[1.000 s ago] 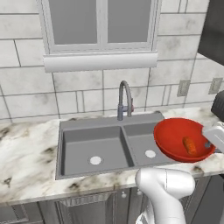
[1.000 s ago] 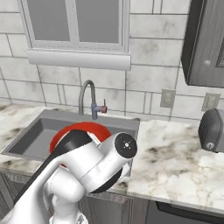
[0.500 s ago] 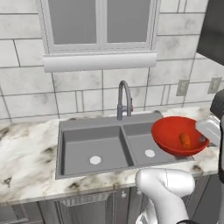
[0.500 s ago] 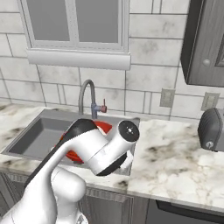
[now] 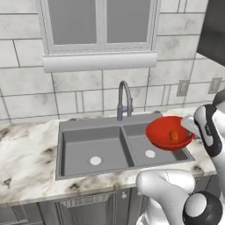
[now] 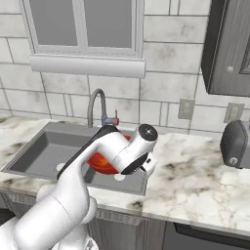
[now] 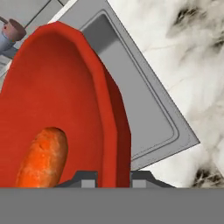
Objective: Pick the carrot from the cabinet and place it in the bowl. Then pick the bowl and place it in the sink. Then turn on the sink facuet.
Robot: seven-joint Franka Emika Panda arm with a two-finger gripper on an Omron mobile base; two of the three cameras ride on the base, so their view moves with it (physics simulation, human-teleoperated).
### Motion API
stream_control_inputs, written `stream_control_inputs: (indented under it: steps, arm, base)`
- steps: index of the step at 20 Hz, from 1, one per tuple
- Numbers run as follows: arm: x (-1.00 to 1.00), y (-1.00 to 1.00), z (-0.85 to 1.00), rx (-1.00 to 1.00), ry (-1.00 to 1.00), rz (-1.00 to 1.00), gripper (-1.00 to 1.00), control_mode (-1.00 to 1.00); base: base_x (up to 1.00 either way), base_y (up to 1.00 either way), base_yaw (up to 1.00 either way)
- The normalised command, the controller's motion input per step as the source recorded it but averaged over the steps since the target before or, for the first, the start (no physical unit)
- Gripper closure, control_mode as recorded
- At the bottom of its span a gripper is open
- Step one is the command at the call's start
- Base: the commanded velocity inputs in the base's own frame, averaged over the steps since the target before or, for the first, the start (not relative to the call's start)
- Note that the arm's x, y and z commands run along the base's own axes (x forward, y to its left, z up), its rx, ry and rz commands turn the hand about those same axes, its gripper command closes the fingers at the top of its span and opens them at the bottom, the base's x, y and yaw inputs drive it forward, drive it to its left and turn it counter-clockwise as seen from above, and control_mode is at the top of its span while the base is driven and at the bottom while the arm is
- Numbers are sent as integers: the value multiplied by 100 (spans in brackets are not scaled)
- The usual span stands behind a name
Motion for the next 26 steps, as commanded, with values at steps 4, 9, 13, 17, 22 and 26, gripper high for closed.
stream_control_inputs:
  steps: [4, 9, 13, 17, 22, 26]
  arm:
    - [84, 5, -78, -8, 1, 0, 100, -100]
    - [63, 0, -46, 2, 1, -3, 100, -100]
    - [40, 1, -28, 6, 0, -4, 100, -100]
    - [35, 0, -32, 7, 3, -7, 100, -100]
    - [23, 4, -38, 3, 11, -9, 100, -100]
    - [11, 6, -23, 0, 11, -15, 100, -100]
  base:
    - [0, 0, 0]
    - [0, 0, 0]
    - [0, 0, 0]
    - [0, 0, 0]
    - [0, 0, 0]
    - [0, 0, 0]
